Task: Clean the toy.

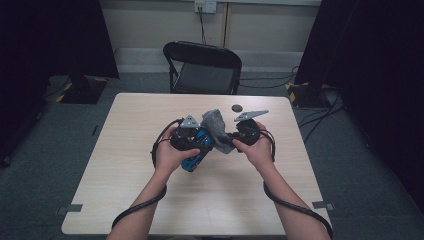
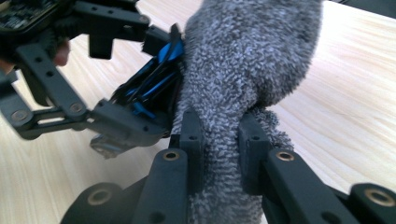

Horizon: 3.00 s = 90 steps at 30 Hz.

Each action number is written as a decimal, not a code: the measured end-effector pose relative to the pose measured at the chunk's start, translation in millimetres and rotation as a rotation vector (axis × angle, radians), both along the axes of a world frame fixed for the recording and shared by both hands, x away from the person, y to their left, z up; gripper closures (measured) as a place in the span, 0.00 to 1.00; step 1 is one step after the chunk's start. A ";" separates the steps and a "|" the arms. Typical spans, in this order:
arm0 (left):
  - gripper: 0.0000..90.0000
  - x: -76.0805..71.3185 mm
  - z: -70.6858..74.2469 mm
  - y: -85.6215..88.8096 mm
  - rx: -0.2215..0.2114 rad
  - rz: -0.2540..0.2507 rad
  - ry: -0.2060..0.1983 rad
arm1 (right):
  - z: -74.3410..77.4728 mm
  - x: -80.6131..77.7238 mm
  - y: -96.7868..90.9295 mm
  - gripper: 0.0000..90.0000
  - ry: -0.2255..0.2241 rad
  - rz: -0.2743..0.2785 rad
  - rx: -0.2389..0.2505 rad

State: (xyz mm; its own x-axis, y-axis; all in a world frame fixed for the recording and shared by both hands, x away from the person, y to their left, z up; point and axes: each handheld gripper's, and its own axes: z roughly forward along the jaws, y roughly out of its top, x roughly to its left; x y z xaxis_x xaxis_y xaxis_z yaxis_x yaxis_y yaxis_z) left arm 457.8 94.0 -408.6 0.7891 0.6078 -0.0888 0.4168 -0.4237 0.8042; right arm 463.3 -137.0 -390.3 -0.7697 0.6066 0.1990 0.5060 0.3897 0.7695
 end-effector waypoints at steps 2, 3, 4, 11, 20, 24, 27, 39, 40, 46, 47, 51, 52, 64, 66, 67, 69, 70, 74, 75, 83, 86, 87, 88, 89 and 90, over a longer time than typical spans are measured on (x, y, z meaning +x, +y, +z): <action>0.28 0.3 0.2 -0.1 -0.001 -0.003 0.004 | -1.7 -0.9 0.2 0.84 0.002 0.003 0.004; 0.28 0.2 0.3 -0.2 0.001 -0.004 0.005 | -3.3 -1.3 0.0 0.84 0.002 0.005 0.007; 0.28 0.1 0.2 -0.4 0.002 -0.004 0.003 | -5.0 -1.5 -0.1 0.84 0.004 0.006 0.010; 0.28 1.6 1.7 -1.3 -0.006 0.005 -0.005 | -19.6 -3.0 2.3 0.84 0.032 0.016 0.000; 0.28 5.7 4.2 -0.9 0.011 0.013 -0.003 | -27.6 -7.3 10.5 0.84 0.039 0.043 -0.008; 0.28 6.6 3.1 -1.3 0.010 0.016 0.004 | -31.4 -9.0 13.7 0.84 0.043 0.052 -0.015; 0.28 7.1 2.5 -1.2 0.008 0.019 0.007 | -32.9 -9.8 14.9 0.84 0.045 0.055 -0.022; 0.28 9.9 9.4 -4.1 -0.006 0.022 -0.012 | -43.6 -17.2 27.5 0.84 0.062 0.105 -0.044; 0.28 10.2 9.9 -4.6 -0.004 0.022 -0.010 | -44.7 -17.8 28.8 0.84 0.059 0.109 -0.043; 0.28 12.6 10.0 -4.3 -0.014 0.031 -0.007 | -54.9 -24.1 38.4 0.84 0.082 0.134 -0.038; 0.28 13.1 9.8 -4.0 -0.017 0.035 -0.009 | -56.5 -25.0 39.6 0.84 0.089 0.137 -0.035; 0.28 15.2 10.4 -2.0 -0.025 0.045 -0.008 | -61.5 -27.7 43.9 0.84 0.100 0.154 -0.034; 0.28 15.5 11.1 -1.3 -0.028 0.050 -0.009 | -62.2 -28.6 45.1 0.84 0.104 0.156 -0.037; 0.28 15.6 21.3 6.1 -0.052 0.061 -0.026 | -73.3 -34.0 56.4 0.84 0.126 0.209 -0.066; 0.28 14.8 23.1 8.5 -0.057 0.063 -0.027 | -74.1 -31.9 52.7 0.84 0.126 0.196 -0.088; 0.28 14.1 24.5 10.5 -0.057 0.065 -0.031 | -74.2 -30.1 50.1 0.84 0.125 0.188 -0.091; 0.28 12.9 26.7 13.1 -0.057 0.065 -0.036 | -73.3 -24.6 40.8 0.84 0.124 0.155 -0.101; 0.28 12.2 27.6 14.2 -0.056 0.068 -0.038 | -71.6 -21.5 34.3 0.84 0.126 0.134 -0.098; 0.28 9.8 28.0 17.1 -0.047 0.061 -0.042 | -61.2 -11.8 14.1 0.84 0.111 0.065 -0.101; 0.28 9.0 27.3 17.0 -0.050 0.061 -0.038 | -58.4 -9.5 9.8 0.84 0.107 0.052 -0.102; 0.28 4.6 16.5 16.7 -0.033 0.050 -0.020 | -36.4 3.8 -14.0 0.84 0.082 -0.029 -0.076; 0.28 3.4 12.2 17.1 -0.028 0.049 -0.013 | -31.2 5.5 -17.8 0.84 0.072 -0.042 -0.073; 0.28 3.2 11.4 17.5 -0.020 0.047 -0.015 | -29.7 6.1 -19.2 0.84 0.069 -0.043 -0.072; 0.28 2.7 9.9 17.8 -0.013 0.046 -0.014 | -28.9 6.5 -19.8 0.84 0.070 -0.045 -0.071; 0.28 2.4 8.6 17.9 -0.012 0.045 -0.013 | -27.8 7.1 -20.9 0.84 0.075 -0.045 -0.071; 0.28 2.0 7.3 18.0 -0.013 0.045 -0.009 | -26.8 7.3 -21.5 0.84 0.072 -0.049 -0.072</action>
State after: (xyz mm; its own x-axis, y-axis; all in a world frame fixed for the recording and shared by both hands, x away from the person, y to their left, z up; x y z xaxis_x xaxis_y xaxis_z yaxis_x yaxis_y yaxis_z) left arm 459.9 111.9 -401.2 0.7616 0.6418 -0.0899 0.4281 -0.3941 0.8133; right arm 470.6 -158.5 -417.1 -0.7241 0.6578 0.2074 0.5788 0.4158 0.7015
